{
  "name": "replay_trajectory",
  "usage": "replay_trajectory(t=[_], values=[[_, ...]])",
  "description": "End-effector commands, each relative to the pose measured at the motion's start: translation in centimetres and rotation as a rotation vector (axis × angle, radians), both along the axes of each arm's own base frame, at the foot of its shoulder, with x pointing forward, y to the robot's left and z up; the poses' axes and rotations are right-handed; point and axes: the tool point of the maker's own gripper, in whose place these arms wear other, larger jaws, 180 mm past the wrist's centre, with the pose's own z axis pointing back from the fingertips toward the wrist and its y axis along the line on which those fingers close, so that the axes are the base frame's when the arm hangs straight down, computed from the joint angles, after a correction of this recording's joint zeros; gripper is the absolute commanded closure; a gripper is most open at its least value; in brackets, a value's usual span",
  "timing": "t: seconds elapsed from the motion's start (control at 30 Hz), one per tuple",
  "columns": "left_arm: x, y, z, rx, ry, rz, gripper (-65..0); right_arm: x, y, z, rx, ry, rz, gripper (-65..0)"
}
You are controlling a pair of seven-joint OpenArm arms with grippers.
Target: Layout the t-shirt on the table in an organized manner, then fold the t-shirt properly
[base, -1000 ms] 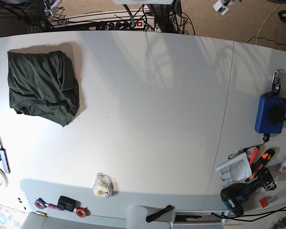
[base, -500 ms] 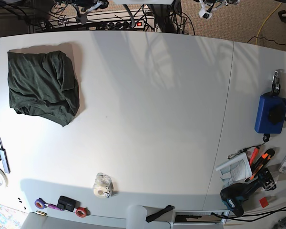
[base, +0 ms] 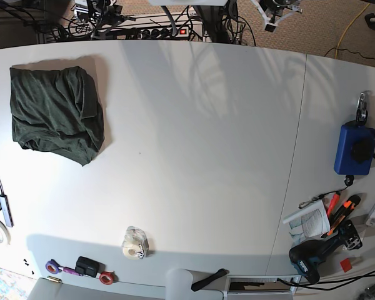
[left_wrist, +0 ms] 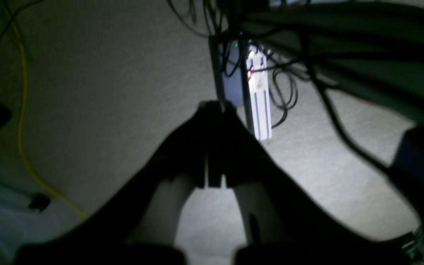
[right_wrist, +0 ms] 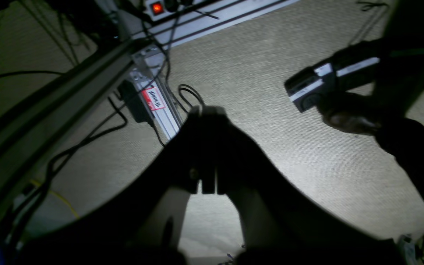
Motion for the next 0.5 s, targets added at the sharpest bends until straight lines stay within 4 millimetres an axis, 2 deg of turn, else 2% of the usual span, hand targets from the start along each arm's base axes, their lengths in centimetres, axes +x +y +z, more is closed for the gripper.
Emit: replay_trajectory(t=[0.0, 0.1, 0.27, 0.47], values=[[-0.2, -0.2, 0.1, -0.004, -0.007, 0.002, 0.0, 0.1, -0.2, 0.1, -0.004, -0.008, 0.001, 0.0], [-0.3, -0.9, 0.0, -0.017, -0.004, 0.009, 0.0, 0.1, 1.3, -0.2, 0.022, -0.012, -0.007, 0.0], [-0.3, -1.1, 0.0, -0.020, -0.004, 0.010, 0.0, 0.1, 3.7, -0.5, 0.060, -0.016, -0.021, 0.0], [0.2, -1.1, 0.0, -0.020, -0.013, 0.011, 0.0, 0.2, 4.1, -0.6, 0.064, -0.025, -0.024, 0.0]])
